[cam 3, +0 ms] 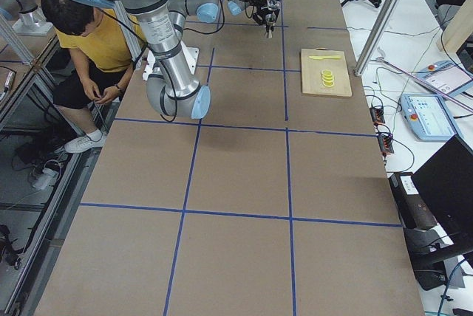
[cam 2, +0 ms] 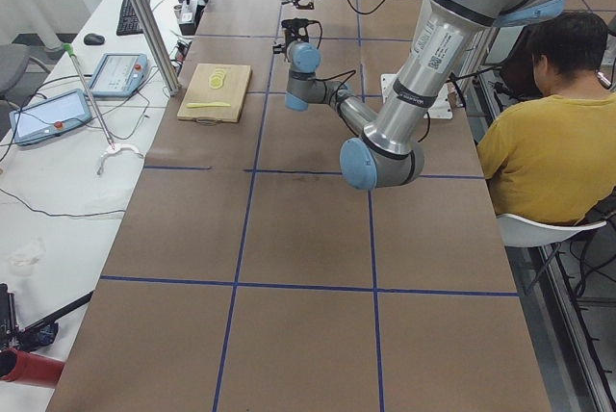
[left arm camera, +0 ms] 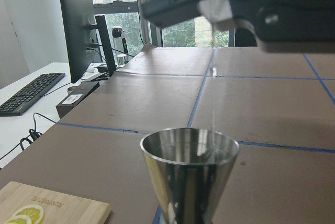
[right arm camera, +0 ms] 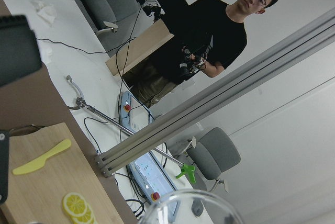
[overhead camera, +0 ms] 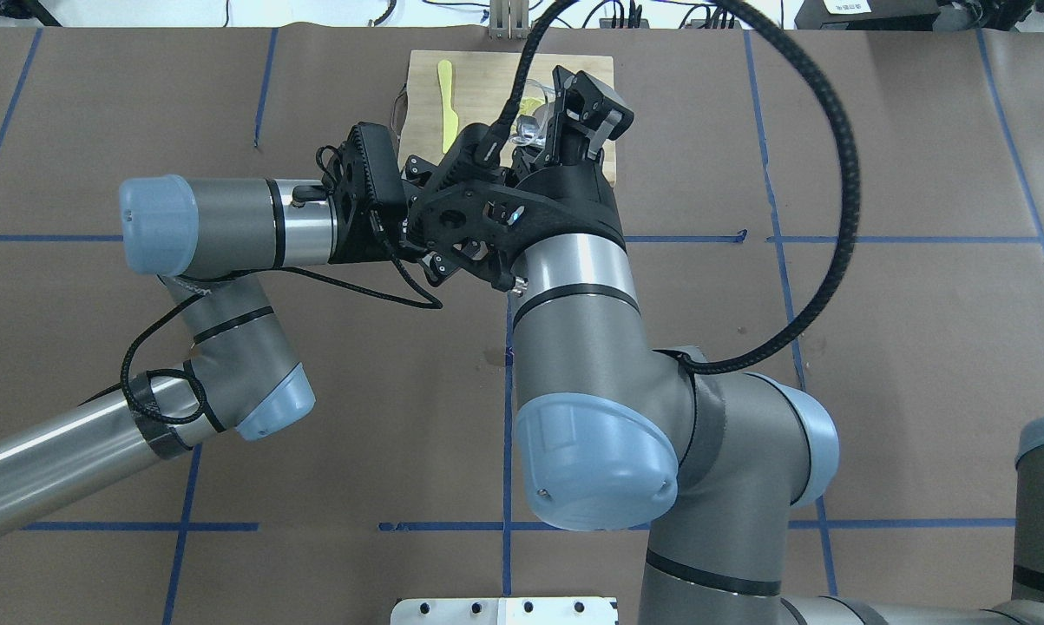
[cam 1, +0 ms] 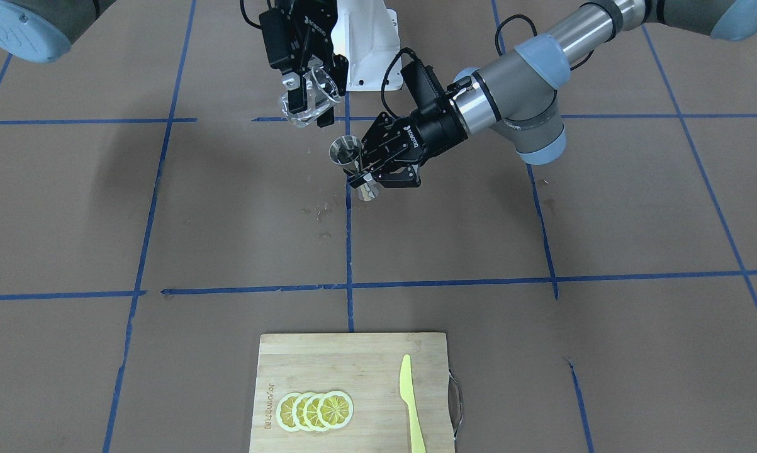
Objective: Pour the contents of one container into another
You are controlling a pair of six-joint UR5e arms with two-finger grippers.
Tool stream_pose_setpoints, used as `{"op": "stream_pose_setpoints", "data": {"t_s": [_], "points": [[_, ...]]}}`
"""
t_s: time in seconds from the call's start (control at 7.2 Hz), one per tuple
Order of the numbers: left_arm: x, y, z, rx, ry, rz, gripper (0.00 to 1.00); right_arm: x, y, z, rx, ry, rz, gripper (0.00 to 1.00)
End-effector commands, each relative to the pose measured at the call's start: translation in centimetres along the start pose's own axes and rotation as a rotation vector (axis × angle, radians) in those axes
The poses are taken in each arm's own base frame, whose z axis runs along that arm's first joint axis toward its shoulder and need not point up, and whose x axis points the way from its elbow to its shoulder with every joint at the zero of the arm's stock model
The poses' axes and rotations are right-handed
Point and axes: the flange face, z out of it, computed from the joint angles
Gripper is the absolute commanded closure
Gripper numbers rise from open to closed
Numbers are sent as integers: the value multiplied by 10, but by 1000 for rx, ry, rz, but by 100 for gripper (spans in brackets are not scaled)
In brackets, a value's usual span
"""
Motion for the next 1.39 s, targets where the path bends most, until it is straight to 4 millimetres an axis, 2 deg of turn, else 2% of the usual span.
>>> {"op": "stream_pose_setpoints", "data": {"t_s": [0.0,0.14,0.28,0.42,0.69,0.83,1.11,1.25], "points": [[0,0,0,0,0,0,100,18,3,-6,11,-80,233,100],[0,0,0,0,0,0,100,33,20,-8,-4,-109,353,100],[-1,1,-1,-1,-2,0,100,47,44,-7,-32,-127,432,100],[-1,0,-1,0,-1,0,100,53,61,-6,-47,-127,487,100],[-1,2,-2,-1,-2,0,100,49,97,0,-94,-122,584,100],[-1,3,-3,-1,-2,0,100,48,128,4,-103,-116,599,100],[-1,3,-4,2,-1,2,100,54,205,4,-88,-124,737,100],[-1,5,-4,-1,0,2,100,48,236,10,-96,-120,751,100]]}}
